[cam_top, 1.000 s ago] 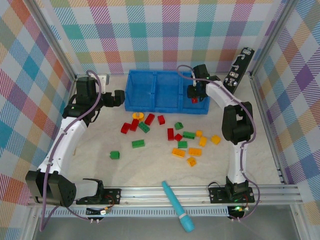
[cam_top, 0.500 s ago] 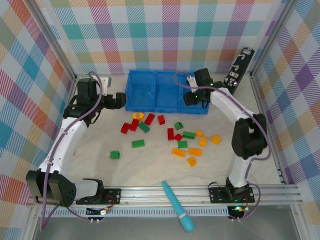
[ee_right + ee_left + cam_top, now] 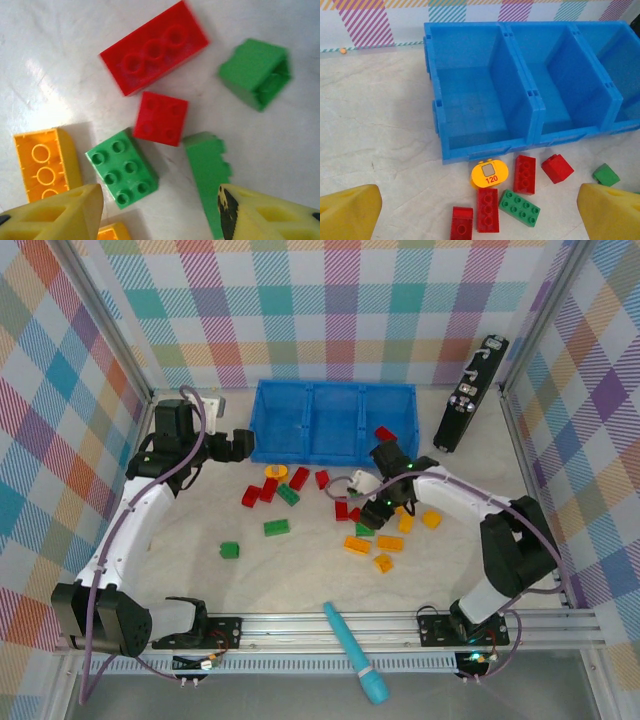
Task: Sort the legos into containers by color
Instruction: Pick up the lego from the center of the table.
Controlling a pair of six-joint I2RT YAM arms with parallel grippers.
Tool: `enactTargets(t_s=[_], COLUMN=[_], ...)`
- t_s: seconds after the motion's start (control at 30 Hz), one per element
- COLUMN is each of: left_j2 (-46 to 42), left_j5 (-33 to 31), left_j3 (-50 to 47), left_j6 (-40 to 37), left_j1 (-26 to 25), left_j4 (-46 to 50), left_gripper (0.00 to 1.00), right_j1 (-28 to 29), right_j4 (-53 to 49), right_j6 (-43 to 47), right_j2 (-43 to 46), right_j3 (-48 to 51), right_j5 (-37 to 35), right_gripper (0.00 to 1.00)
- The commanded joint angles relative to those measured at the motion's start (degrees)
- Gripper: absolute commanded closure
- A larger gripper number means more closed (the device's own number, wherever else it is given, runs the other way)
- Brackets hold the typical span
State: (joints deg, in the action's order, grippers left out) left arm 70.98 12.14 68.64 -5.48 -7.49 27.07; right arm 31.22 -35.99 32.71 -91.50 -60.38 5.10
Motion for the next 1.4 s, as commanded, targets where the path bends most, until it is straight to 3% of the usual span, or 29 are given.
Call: enactTargets(t_s=[0.0,0.3,0.47,0.8,1.1,1.37], left_j2=[-2.20,-2.42,-3.04,3.63,5.68,10.64], left_j5=[1.48,2.93,1.50,0.95,-1.36,-2.21], left_j3=[-0.79,-0.23,3.26,29.38,39.59,53.76], left_j6=[-1.29,-1.46,-2.17,-2.52,-2.90,-2.34], left_j1=[-0.64,-0.60,-0.64,-1.63,-1.83,-2.36], left_j4=[0.13,0.89,4.10,20.90,25.01,31.89], left_gripper=[0.00,0.00,0.00,0.00,0.00,0.00], right_j1=[0.03,0.15,0.09,-0.63,-1.25,-1.80], right_j4=[2.95,1.26,1.38,0.37,-1.04,-1.71], right_j6=[4.82,6.62,6.94,5.97,5.61,5.04], right_j2=[-1.93,-8.08,-10.67,-12.30,-10.73,-5.80], right_j3=[-0.17,-1.62,-2.24,-3.34,-5.70,-13.83], right_j5=[-2.12,-9.38,-9.89,-9.77,-10.17,-6.78], right_gripper=[0.36,0.39,0.48,0.71,0.81,0.82])
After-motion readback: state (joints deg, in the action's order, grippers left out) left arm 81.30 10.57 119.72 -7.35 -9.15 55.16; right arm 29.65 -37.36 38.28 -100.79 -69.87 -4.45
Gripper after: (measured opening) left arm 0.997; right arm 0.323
